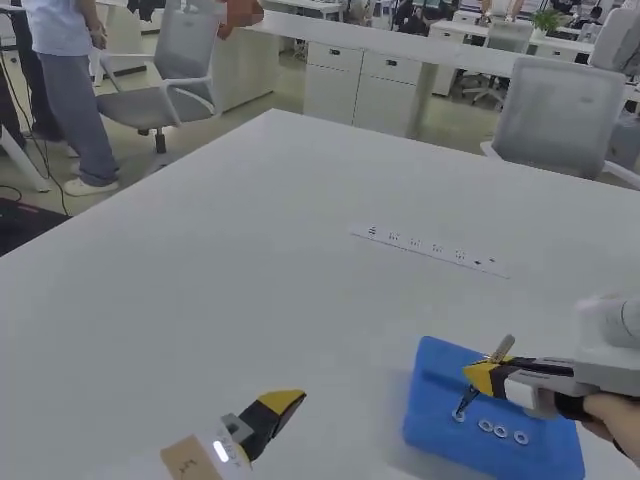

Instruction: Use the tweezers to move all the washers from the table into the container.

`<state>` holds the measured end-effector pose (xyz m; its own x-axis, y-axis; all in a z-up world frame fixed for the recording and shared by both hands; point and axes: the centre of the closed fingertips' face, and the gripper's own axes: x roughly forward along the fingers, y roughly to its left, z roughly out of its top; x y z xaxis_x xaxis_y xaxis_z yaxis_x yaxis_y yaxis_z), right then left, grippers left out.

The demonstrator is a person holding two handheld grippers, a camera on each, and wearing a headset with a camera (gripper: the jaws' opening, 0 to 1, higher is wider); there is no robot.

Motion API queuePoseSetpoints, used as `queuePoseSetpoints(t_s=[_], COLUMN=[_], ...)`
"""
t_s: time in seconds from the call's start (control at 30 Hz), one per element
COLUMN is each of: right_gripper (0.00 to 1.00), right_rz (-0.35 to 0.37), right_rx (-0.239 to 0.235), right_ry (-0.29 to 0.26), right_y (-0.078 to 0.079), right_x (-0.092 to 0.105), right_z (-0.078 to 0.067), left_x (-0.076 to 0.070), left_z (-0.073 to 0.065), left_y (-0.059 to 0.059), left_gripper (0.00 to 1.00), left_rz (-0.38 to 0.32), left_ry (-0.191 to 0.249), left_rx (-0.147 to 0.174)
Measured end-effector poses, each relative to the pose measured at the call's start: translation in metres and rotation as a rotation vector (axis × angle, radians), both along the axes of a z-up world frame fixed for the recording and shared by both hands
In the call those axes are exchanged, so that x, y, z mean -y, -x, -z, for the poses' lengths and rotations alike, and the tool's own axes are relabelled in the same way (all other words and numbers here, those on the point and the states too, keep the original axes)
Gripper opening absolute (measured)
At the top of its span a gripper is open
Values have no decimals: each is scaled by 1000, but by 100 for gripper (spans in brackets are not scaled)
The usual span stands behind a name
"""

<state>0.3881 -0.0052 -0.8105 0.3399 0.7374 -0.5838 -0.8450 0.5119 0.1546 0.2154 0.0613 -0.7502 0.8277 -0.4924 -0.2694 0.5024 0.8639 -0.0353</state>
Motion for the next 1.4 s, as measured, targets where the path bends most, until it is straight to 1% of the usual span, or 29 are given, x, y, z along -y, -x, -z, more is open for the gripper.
queuePoseSetpoints(t_s=[0.33,0.47,0.6,0.7,0.83,0.87,1.07,1.13,1.3,1.4], right_gripper=[4,4,4,4,4,4,4,4,4,4], right_rz=[2,1,-12,-21,2,7,24,30,39,39], right_rx=[9,19,31,41,46,45,45,37,18,6], right_ry=[-16,-32,-48,-53,-93,-108,-148,-174,-202,-202], right_y=[-3,-1,5,13,15,19,33,38,48,53], right_x=[0,-1,-3,-1,2,3,5,5,7,8], right_z=[-6,-12,-18,-23,-33,-36,-47,-51,-53,-49], left_x=[0,0,0,0,1,1,1,2,3,3], left_z=[0,0,0,0,1,1,0,0,0,0], left_y=[0,0,0,0,0,0,0,0,1,1], left_gripper=[81,81,81,81,81,81,81,81,81,81], left_rz=[0,-2,-3,0,7,7,4,6,14,14], left_ry=[2,3,4,2,-3,-4,0,1,-5,-2], left_rx=[0,1,1,0,-2,-2,-1,2,1,2])
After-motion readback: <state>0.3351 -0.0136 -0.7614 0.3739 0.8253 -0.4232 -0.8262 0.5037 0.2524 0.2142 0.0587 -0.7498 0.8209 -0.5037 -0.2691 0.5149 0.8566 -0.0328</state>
